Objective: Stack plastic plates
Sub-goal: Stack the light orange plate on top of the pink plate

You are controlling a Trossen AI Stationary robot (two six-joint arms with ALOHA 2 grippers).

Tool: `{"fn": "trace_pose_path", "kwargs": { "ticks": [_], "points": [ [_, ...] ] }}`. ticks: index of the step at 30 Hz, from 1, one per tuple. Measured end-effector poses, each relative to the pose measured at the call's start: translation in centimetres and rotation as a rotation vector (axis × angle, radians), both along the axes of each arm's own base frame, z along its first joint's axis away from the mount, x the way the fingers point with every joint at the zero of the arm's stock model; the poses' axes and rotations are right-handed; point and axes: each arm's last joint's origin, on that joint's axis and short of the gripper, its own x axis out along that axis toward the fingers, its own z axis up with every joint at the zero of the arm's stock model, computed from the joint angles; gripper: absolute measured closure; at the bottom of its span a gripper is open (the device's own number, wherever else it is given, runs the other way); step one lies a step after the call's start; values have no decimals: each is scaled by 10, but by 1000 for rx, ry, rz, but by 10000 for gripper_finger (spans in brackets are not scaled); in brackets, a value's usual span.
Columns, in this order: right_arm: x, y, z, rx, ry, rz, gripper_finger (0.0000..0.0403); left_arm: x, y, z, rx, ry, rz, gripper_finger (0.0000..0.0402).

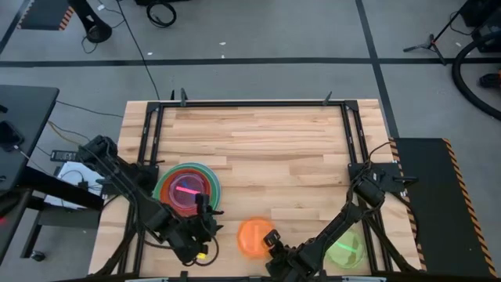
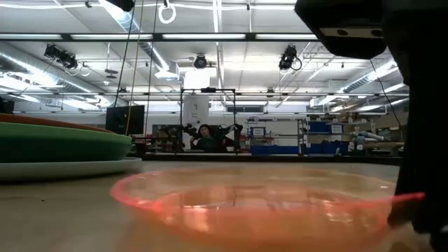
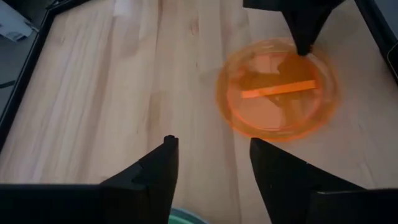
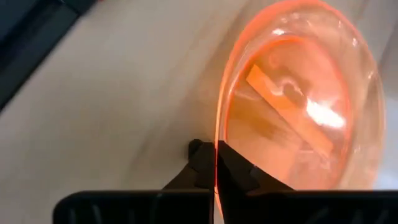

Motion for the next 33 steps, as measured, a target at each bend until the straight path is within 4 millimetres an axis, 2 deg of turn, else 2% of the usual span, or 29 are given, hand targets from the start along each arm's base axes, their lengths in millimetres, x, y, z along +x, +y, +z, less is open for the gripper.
{"fn": "trace_pose_path", "kwargs": {
  "ticks": [2, 9, 13, 15, 20, 25, 29, 33],
  "points": [
    [-3, -3, 12, -23, -5, -8, 395, 2, -2, 0, -7, -11, -3, 181],
    [-7, -27, 78, 23, -81, -115, 397, 13, -12, 7, 35, -108, -121, 143],
    [-8, -39, 112, 98, -141, -132, 398, 24, -19, -3, 153, -110, -216, 141],
    [-8, -43, 123, 148, -139, -128, 398, 30, -20, -10, 213, -92, -248, 141],
    [-8, -51, 141, 246, -139, -103, 399, 49, -5, -16, 269, -84, -217, 141],
    [-5, -56, 143, 246, -137, -106, 399, 62, 11, -17, 236, -54, -239, 145],
    [-3, -59, 143, 235, -131, -105, 399, 66, 14, -18, 196, -33, -292, 166],
    [-2, -62, 142, 222, -125, -97, 398, 66, 15, -18, 206, -26, -312, 203]
  ]
}}
